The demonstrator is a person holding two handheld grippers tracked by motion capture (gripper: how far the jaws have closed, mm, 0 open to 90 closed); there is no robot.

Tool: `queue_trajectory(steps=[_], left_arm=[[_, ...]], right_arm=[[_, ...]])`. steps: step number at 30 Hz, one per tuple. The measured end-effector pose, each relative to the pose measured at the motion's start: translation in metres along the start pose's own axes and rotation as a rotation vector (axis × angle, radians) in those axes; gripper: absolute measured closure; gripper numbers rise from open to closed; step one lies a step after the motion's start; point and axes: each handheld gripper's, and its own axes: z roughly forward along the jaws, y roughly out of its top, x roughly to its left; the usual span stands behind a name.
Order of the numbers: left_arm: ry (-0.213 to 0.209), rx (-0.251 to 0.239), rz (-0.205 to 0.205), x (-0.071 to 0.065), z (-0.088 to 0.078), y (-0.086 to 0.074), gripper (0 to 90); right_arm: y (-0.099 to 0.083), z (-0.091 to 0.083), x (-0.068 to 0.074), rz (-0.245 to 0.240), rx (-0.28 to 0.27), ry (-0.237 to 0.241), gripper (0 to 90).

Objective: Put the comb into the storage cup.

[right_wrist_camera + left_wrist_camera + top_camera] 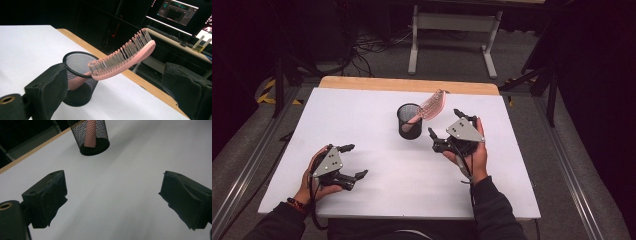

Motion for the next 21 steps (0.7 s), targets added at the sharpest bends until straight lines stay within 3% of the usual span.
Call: queue_trajectory(steps=[8,21], left_arm=[[0.002,0.002,0.004,0.0,0.0,0.0,7.8],[0.006,0.0,0.01,-0.001,0.0,0.001,7.8]], right_arm=[[-0.001,-0.007,0.001,0.006,-0.006,0.021,7.6],[-0.004,-0.018,0.003,-0.045,-0.006,0.011,7.6]])
